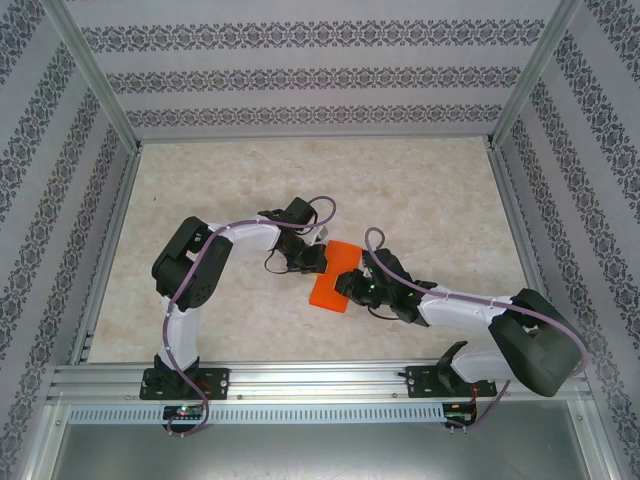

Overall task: Fold a paper plane with a square sheet of paper (pick it up from the middle)
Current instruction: Fold the square sheet of paper in half at the center of the table.

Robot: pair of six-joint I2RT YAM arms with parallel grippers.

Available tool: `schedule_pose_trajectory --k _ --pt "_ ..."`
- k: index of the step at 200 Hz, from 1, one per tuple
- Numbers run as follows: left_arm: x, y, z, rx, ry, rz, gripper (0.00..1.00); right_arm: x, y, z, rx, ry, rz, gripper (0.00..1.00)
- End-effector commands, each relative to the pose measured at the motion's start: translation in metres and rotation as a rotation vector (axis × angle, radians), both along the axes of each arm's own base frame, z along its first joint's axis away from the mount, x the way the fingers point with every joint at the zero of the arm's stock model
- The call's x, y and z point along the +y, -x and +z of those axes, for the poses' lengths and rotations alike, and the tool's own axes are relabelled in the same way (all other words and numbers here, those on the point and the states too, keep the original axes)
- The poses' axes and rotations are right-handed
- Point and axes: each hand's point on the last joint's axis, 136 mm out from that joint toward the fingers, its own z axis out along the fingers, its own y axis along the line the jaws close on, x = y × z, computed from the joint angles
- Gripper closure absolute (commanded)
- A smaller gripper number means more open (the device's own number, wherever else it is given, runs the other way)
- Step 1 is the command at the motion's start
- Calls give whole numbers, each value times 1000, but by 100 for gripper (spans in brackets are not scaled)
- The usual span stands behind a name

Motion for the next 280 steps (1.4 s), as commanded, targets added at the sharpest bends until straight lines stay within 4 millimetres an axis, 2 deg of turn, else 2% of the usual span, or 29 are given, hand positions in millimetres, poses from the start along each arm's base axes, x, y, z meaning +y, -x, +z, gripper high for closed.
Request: schedule_pose_trajectory --k 1,21,43,97,125,132,158,173,199,204,209,215,237,248,258,269,280 --pt "24 19 -29 57 -142 -13 100 5 14 -17 45 12 14 78" --pt "24 19 -29 59 -140 -14 100 4 24 -37 94 68 26 79" --pt "23 18 -27 54 -140 -16 100 0 31 -45 112 88 23 79" --pt "24 19 -26 58 -140 -12 100 3 31 -18 49 47 51 78" --pt "22 18 -25 56 -134 -12 100 2 35 -25 70 43 51 78" --pt "22 18 -24 56 -133 -11 100 -6 44 -39 102 69 51 78" --pt "20 17 -21 52 -121 -13 100 -5 50 -46 131 70 61 78" --pt "19 17 -19 51 -115 -14 100 -10 47 -42 112 101 51 78" --pt "13 17 -4 43 -72 -9 100 -24 34 -20 41 113 -7 75" --pt "12 16 1 38 -60 -10 99 -33 31 -19 31 138 -37 74" --pt "10 15 7 30 -49 -9 96 -35 20 -5 -2 137 -70 71" --pt "9 14 13 19 -35 -6 94 -47 15 -2 -13 168 -114 70" --pt "6 7 41 -39 -2 15 77 -75 -3 17 -55 192 -221 63" --pt "8 2 52 -72 1 37 68 -78 -12 25 -73 170 -242 57" --pt "11 -2 60 -94 7 63 63 -77 -17 30 -82 158 -250 55" --pt "15 -5 63 -102 14 89 56 -70 -24 37 -89 136 -237 54" --pt "20 -8 62 -90 23 112 55 -60 -30 39 -86 133 -204 53"
